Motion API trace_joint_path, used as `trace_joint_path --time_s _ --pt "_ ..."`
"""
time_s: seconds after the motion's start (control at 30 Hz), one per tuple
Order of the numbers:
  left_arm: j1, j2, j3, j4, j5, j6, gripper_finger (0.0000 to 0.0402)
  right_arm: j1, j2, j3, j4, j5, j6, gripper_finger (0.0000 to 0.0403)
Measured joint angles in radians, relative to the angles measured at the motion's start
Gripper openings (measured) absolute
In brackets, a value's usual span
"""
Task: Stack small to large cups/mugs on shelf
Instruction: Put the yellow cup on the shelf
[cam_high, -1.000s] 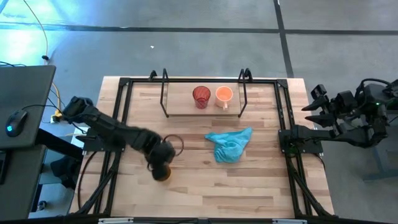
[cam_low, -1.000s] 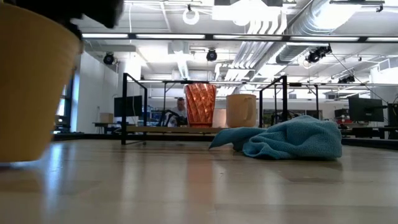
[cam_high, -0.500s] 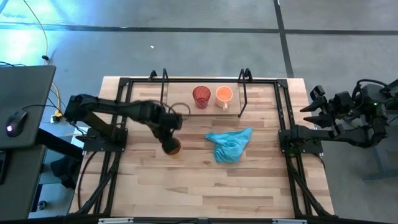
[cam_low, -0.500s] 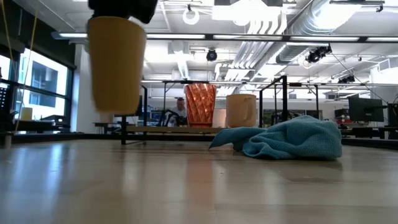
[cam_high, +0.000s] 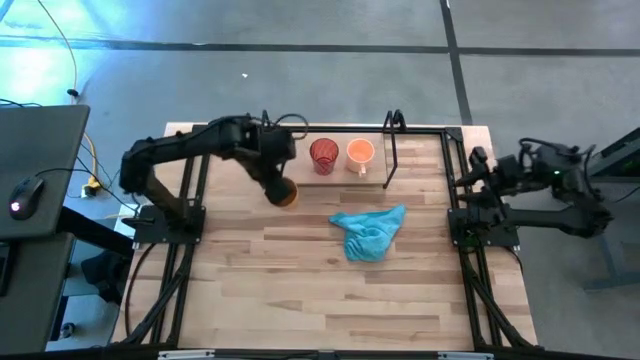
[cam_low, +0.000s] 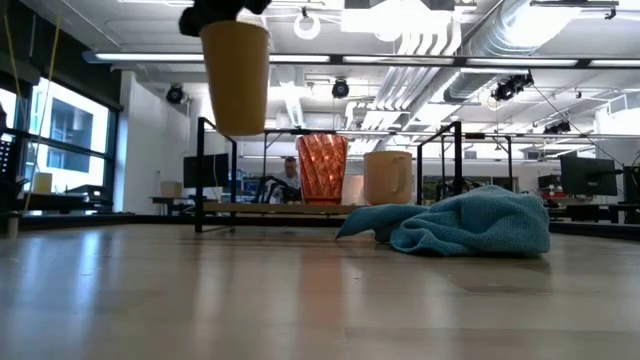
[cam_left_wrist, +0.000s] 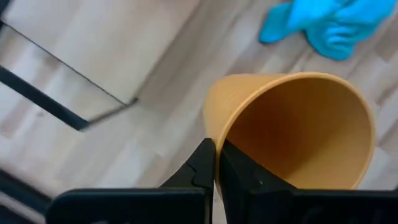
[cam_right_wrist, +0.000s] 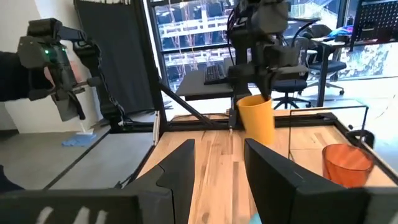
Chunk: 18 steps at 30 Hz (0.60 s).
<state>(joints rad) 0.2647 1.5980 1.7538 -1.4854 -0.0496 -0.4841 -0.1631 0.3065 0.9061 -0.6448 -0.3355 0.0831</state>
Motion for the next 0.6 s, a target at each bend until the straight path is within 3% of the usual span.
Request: trace_joint_path --time_s 0.33,0.6 --pt "0.168 0.194 0.258 -0.062 -0.034 0.191 0.0 0.0 -0.001 -0.111 0.066 -0.015 0.101 0.013" --pt "0.291 0.282 0.296 -0.087 -0.015 0.264 0.0 0.0 -0.001 -0.133 0.066 -0.018 0.151 0.013"
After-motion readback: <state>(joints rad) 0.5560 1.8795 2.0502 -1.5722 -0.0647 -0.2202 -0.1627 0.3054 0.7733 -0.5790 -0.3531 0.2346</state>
